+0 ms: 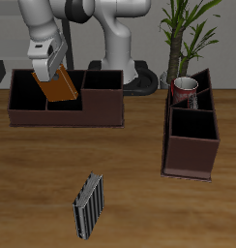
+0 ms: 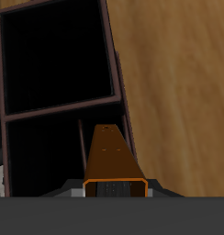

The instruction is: Place the red mug into the left desk caddy's left compartment and place the red book into the left desk caddy's back compartment and place the orange book into the back desk caddy's front compartment

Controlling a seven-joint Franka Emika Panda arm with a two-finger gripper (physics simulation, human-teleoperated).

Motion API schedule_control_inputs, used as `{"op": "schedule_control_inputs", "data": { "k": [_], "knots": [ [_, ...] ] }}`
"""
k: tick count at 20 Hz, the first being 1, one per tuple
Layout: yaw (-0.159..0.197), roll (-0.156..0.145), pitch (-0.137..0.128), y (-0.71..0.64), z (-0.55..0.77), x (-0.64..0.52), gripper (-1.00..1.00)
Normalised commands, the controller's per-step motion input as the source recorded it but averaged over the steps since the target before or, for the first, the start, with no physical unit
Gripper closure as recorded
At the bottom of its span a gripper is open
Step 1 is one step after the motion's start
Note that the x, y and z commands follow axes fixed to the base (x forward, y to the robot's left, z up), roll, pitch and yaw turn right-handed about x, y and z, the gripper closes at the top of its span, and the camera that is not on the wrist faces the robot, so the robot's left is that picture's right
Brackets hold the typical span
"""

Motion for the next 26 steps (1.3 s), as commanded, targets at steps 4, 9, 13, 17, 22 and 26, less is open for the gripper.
{"op": "schedule_control_inputs", "data": {
  "k": [4, 9, 13, 17, 22, 26],
  "knots": [
    [-0.009, -0.033, 0.022, -0.04, -0.09, 0.05, 1.00],
    [0.011, -0.011, 0.014, 0.07, -0.13, 0.02, 1.00],
    [-0.009, 0.017, 0.057, 0.21, -0.24, 0.09, 1.00],
    [-0.061, -0.022, 0.006, 0.13, -0.03, 0.09, -1.00],
    [-0.022, 0.014, -0.009, 0.15, 0.06, -0.01, -1.00],
    [-0.022, 0.021, -0.011, 0.10, 0.10, 0.00, -1.00]
  ]
}}
